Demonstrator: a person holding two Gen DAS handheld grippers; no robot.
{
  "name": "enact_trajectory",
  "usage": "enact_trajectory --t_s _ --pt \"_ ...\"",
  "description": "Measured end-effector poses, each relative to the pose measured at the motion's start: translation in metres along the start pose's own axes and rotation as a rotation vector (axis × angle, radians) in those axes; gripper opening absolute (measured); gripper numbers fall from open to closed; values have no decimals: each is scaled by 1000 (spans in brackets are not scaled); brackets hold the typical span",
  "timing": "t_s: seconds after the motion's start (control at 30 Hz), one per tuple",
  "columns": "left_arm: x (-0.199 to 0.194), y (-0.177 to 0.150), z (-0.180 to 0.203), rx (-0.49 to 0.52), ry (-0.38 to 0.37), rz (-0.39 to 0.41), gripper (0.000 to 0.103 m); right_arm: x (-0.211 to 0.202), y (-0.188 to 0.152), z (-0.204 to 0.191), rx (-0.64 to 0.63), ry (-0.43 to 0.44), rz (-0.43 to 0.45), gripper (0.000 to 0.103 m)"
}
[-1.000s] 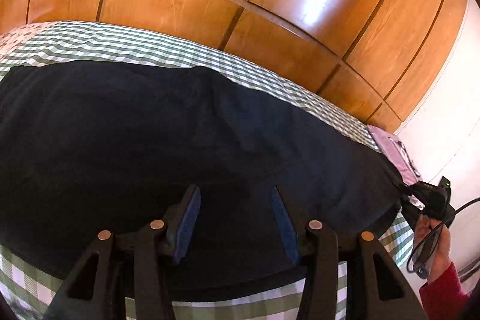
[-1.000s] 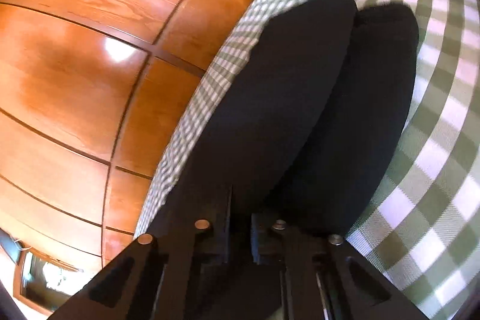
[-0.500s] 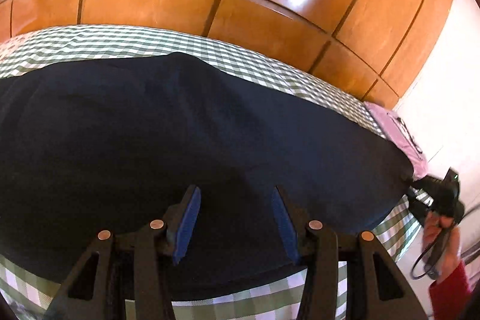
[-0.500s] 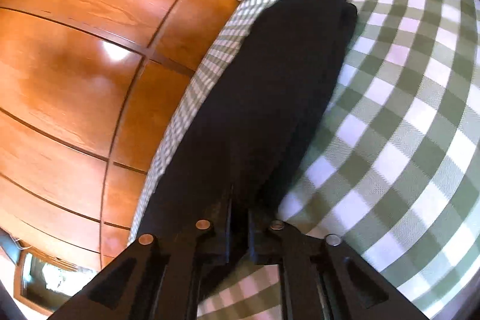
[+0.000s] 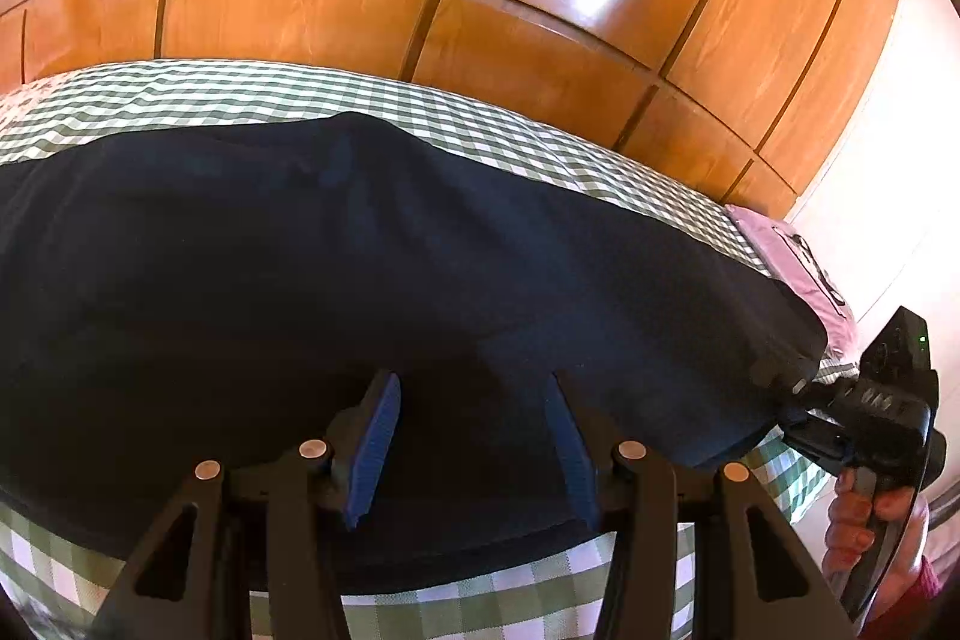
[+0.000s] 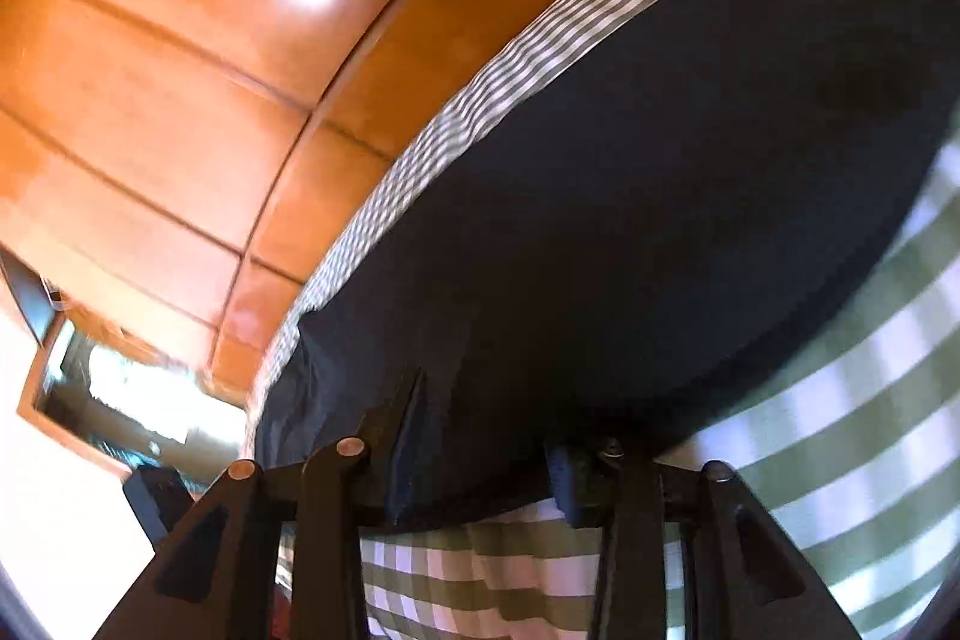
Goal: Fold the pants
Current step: 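Lower the folded trousers onto the sheet and open both tools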
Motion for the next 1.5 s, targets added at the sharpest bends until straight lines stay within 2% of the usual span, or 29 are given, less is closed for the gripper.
enact_trajectory --t_s 0.03,0.17,0.33,0.43,0.57,0.73,0.87,0.93,1.0,1.1,1.2,1.27,1.3,1.37,1.43,1.5 --pt "-1 1 0 0 0 5 51 2 -3 -2 -14 -7 -18 12" --pt "-7 5 4 8 -4 37 51 -16 -3 5 -7 -8 3 8" --pt "8 -5 4 24 15 -20 51 -9 -7 7 -43 -43 -29 8" --pt "8 -9 13 84 51 -21 51 -6 -7 10 -15 -33 -31 9" --pt "4 -10 19 101 32 -24 51 -9 -7 10 -17 -16 -41 12" --pt "2 -3 14 63 9 -6 52 -9 -8 7 -11 -6 -44 15" --pt "-2 16 4 99 89 32 52 -13 -9 -5 -74 -56 -66 18" --pt "-3 25 -8 91 132 41 52 -22 -9 -14 -117 -48 -63 18" --pt "-3 38 -33 31 162 49 52 -26 -11 -27 -181 -29 -91 19" --pt "-2 53 -59 -44 188 58 52 -25 -14 -49 -258 46 -135 19" --pt "0 60 -82 -66 256 60 52 -14 -13 -75 -333 81 -162 19" --pt "7 56 -96 -71 291 52 52 0 -10 -95 -386 85 -166 25" --pt "11 50 -102 -67 286 46 52 10 -6 -106 -411 92 -170 29" --pt "12 41 -102 -36 258 89 52 33 1 -128 -449 100 -185 33" --pt "7 40 -98 -46 212 110 61 61 9 -153 -490 115 -202 33" --pt "3 38 -103 -76 169 130 61 92 16 -176 -522 113 -216 33"
Point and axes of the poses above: each gripper's, at about its wrist camera, not at the fingertips, and x roughly the way its jaws point, z to its right, y to its top, the point moved 6 cm from there along x, roughly the way its jaws point, and after that the axes turned 4 degrees about -y, right-handed, at the moved point
